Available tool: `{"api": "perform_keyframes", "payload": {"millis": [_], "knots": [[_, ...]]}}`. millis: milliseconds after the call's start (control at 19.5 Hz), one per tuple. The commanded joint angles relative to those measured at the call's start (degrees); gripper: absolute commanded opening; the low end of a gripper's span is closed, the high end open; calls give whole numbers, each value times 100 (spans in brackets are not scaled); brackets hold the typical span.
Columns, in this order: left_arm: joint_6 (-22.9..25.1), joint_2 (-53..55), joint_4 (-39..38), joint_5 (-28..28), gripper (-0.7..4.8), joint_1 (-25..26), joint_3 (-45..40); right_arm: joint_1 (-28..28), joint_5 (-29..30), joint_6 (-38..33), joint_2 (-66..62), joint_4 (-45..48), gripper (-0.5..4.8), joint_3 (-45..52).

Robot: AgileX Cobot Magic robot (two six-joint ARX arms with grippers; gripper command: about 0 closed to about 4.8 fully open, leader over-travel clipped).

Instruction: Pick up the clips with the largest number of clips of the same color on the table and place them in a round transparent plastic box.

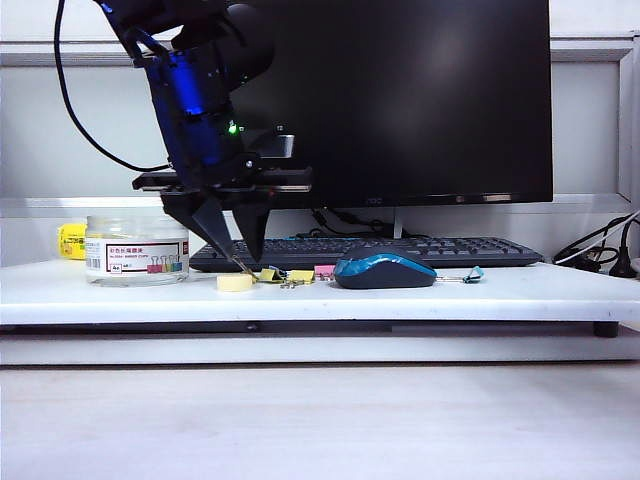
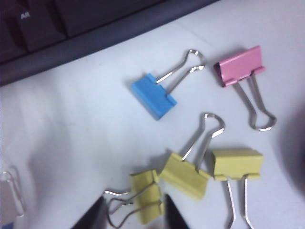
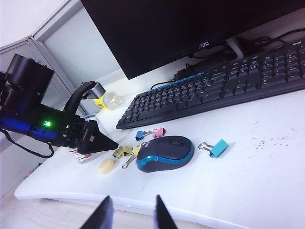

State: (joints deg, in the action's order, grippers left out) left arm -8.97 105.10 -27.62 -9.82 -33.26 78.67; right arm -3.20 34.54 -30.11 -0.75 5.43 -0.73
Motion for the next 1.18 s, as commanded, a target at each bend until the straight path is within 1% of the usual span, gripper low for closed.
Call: {"api": "perform_keyframes", "payload": {"millis": [51,462,513,564,667,718,872,923,1026,1077,1128,1179], "knots": [[-2,-13,68,24,174,-4,26,2,11,20,-2,79,117,-33],[-70,199,98,83,173,4,39,2,11,20,-2,81,117,-33],[-68,201,94,83,154,22,39,2,11,22,-2,81,117,-33],[-68,201,122,83,111,22,39,2,11,28,-2,81,117,-33],[-61,201,151,83,105,22,39,0,11,31,-2,81,117,-33],[-46,201,181,83,51,22,39,0,9,31,-2,81,117,-33],[-48,201,286,85,45,22,39,0,9,31,-2,79,117,-33],[-46,201,310,87,-6,22,39,-2,9,33,-2,79,117,-33],[28,199,356,107,-6,22,39,-4,7,35,-2,79,117,-33],[175,149,341,107,-6,20,39,-4,4,35,-2,76,117,-33],[383,-175,339,103,-6,22,39,-4,2,35,-2,72,117,-33],[435,-256,326,98,-6,24,37,-4,2,35,-2,72,117,-33]]}}
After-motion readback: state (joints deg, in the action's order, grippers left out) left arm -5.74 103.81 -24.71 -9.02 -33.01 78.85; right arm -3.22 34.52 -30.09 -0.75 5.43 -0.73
